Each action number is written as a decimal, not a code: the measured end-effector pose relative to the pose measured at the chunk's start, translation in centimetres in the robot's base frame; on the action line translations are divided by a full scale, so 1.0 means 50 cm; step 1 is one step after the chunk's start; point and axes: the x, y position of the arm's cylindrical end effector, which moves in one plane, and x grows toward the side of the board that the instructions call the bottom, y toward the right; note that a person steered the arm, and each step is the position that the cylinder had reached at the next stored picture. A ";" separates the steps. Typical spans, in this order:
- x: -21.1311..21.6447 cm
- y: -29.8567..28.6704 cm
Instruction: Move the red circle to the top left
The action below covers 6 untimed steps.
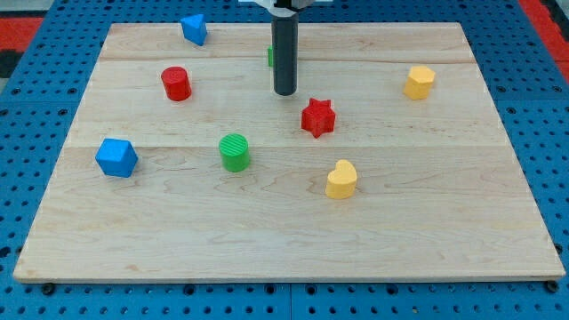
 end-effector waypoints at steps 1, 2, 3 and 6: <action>0.000 -0.004; 0.000 -0.005; 0.001 -0.007; 0.040 -0.206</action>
